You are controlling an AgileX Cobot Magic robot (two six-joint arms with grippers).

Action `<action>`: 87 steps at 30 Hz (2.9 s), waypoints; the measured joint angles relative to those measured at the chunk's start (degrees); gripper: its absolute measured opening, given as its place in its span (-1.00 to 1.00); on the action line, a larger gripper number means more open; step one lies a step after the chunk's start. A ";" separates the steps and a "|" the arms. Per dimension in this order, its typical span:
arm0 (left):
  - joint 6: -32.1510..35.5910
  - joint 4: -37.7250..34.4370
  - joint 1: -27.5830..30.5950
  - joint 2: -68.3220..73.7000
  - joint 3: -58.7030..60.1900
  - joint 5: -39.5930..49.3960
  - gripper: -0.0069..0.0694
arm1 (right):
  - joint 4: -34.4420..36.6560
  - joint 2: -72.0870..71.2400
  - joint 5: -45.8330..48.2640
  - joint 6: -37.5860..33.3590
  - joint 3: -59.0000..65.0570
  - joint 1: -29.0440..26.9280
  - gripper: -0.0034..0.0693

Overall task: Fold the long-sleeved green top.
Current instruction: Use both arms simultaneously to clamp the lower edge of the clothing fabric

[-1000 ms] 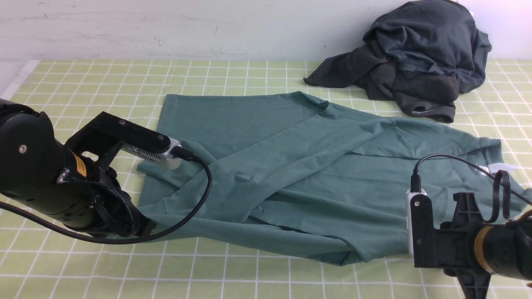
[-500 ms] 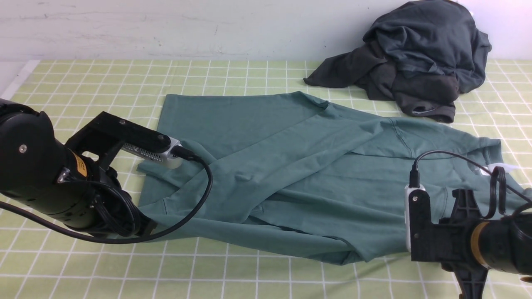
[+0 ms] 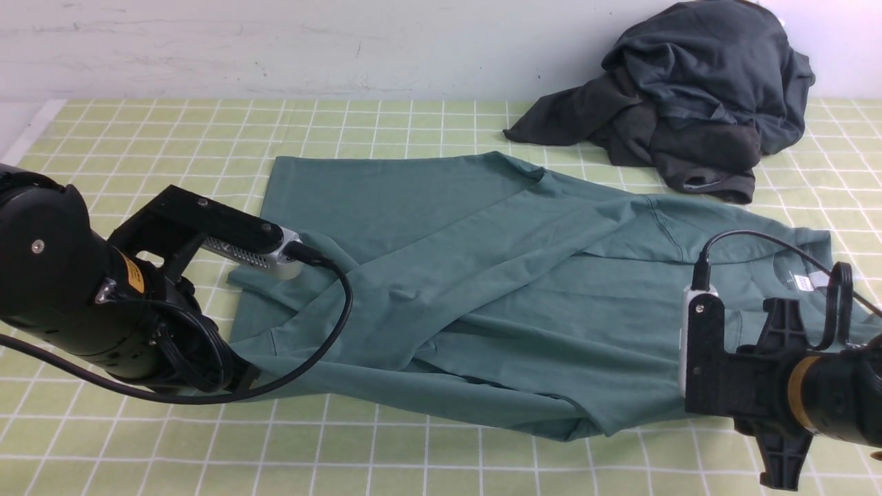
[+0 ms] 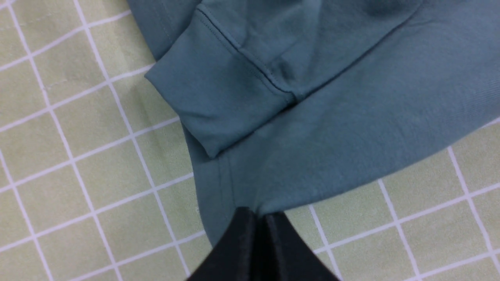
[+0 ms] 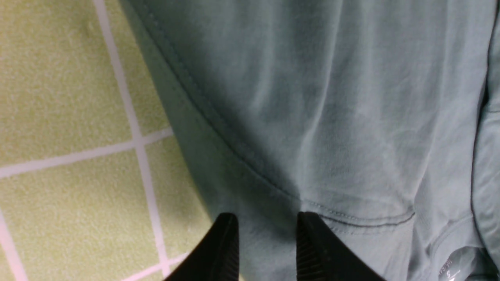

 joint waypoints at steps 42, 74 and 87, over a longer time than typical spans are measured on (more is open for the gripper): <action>-1.93 0.87 0.06 0.92 -6.52 0.15 -0.82 | 15.00 0.26 14.03 8.75 -12.20 0.00 -0.94; -12.23 1.72 5.72 10.68 -8.93 -13.82 -0.82 | 49.17 6.87 24.39 -46.56 -15.64 0.00 -0.32; -12.51 2.27 5.77 10.68 -8.93 -13.88 -0.82 | 34.47 8.92 13.47 -28.76 -15.64 -0.50 -0.30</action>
